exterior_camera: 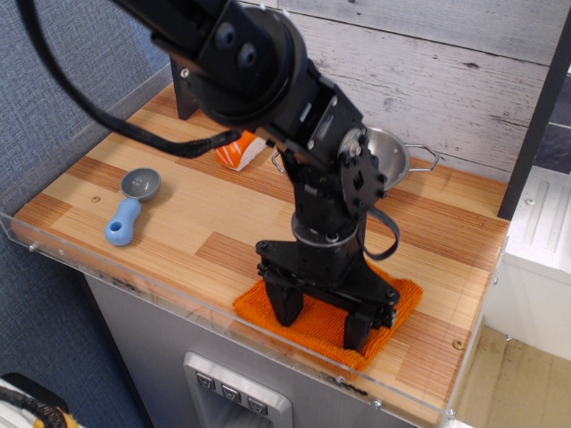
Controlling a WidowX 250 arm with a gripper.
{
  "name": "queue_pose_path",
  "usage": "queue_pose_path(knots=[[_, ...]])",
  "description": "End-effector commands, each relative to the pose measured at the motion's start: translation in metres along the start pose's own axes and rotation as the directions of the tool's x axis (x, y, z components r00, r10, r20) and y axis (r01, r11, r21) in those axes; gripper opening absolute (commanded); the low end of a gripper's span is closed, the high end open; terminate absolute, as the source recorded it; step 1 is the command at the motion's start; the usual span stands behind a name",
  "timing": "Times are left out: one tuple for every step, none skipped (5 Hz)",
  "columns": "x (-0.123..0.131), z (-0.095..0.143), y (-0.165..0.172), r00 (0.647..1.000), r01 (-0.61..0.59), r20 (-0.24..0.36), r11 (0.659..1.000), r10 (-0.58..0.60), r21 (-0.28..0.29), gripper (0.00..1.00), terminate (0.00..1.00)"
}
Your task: Move cloth from center front. cloth is now slightly right front.
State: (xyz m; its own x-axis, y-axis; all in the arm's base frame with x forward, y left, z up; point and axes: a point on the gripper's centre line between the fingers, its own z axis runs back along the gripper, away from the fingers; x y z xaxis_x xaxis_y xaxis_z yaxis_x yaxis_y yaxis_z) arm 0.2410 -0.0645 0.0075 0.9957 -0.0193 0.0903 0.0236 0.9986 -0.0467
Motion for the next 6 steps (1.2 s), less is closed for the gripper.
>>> queue_pose_path(knots=[[0.011, -0.003, -0.002, 0.999, -0.048, 0.003, 0.998, 0.048, -0.041, 1.00, 0.00], [0.009, 0.025, -0.007, 0.999, -0.040, 0.036, 0.999, 0.041, -0.018, 1.00, 0.00], [0.008, 0.074, -0.015, 0.996, -0.030, 0.088, 0.999, 0.033, -0.035, 1.00, 0.00], [0.012, 0.116, -0.007, 0.988, -0.084, 0.121, 0.994, 0.093, -0.075, 1.00, 0.00], [0.016, 0.137, 0.003, 0.983, -0.128, 0.122, 0.986, 0.140, -0.104, 1.00, 0.00], [0.022, 0.149, 0.010, 0.981, -0.166, 0.087, 0.982, 0.174, -0.087, 1.00, 0.00]])
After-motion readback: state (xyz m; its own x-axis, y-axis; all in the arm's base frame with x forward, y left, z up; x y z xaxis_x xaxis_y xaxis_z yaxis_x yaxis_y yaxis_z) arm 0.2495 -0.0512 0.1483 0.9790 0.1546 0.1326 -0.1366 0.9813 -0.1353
